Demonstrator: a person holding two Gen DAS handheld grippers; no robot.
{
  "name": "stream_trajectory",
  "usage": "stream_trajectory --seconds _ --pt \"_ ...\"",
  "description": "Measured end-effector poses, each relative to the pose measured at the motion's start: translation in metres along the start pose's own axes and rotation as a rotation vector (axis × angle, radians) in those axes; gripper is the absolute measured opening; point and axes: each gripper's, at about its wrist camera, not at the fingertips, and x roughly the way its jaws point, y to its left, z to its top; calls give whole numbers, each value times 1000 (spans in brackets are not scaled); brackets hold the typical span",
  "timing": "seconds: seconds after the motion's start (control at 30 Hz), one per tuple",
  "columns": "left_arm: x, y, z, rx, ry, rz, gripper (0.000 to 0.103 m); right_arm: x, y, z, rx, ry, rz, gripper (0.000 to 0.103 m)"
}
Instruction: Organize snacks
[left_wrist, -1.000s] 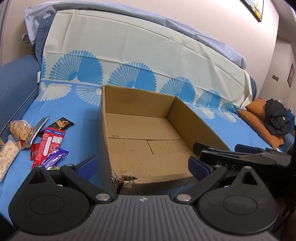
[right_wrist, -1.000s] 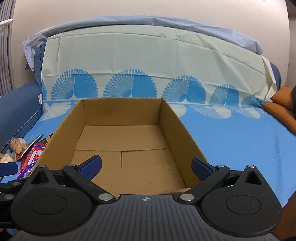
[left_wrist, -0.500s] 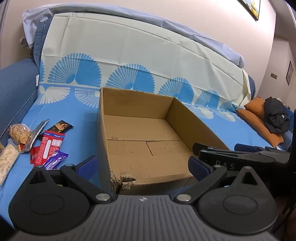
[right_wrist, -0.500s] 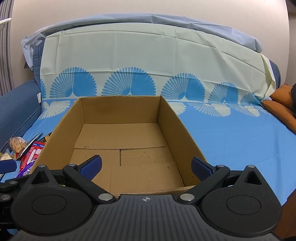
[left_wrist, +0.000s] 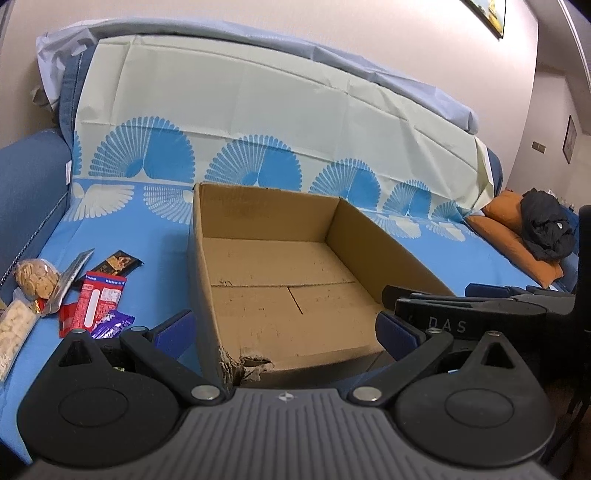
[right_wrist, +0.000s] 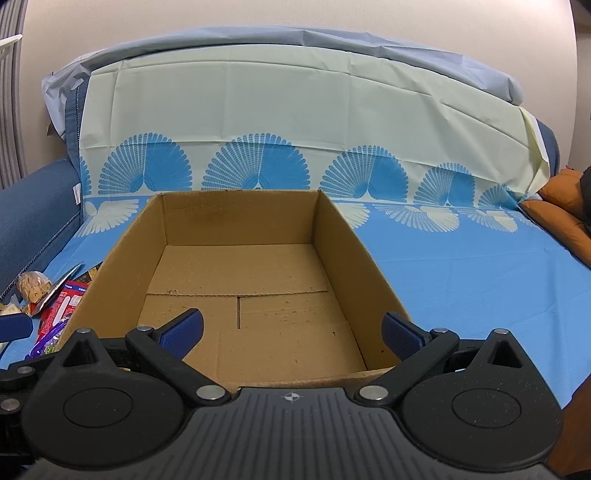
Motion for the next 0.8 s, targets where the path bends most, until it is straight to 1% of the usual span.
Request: stream_trajectory --seconds 0.17,0.37,0.47,0.5,0.53,0.57,0.63,0.67,0.7,0.73,0.8 --pt "-4 4 -1 -8 -48 -24 103 0 1 -1 -3 -2 0 102" --pt "-5 9 0 -15 -47 -51 102 0 1 -1 -7 -3 0 101" --pt "-8 12 -1 -10 -51 -57 95 0 2 0 -7 -5 2 101" --pt "-9 15 -1 -16 -38 -59 91 0 3 0 -6 -7 2 98" --pt "-9 18 -2 -26 -22 -64 83 0 3 0 -4 -9 3 98" --pt "-8 22 -3 -38 -6 -72 78 0 4 1 -1 -9 5 98" --pt "-10 27 -5 -42 14 -77 57 -1 8 2 2 -14 12 96" --pt "-11 29 -6 -37 15 -76 51 -2 11 2 3 -19 17 93" --pt "-14 30 -5 -31 14 -77 43 -4 14 2 1 -22 24 90" --pt "-17 32 -5 -26 11 -81 33 -5 17 2 0 -25 32 89" --pt "-26 33 -1 -5 2 -94 24 -9 23 2 -6 -34 51 83"
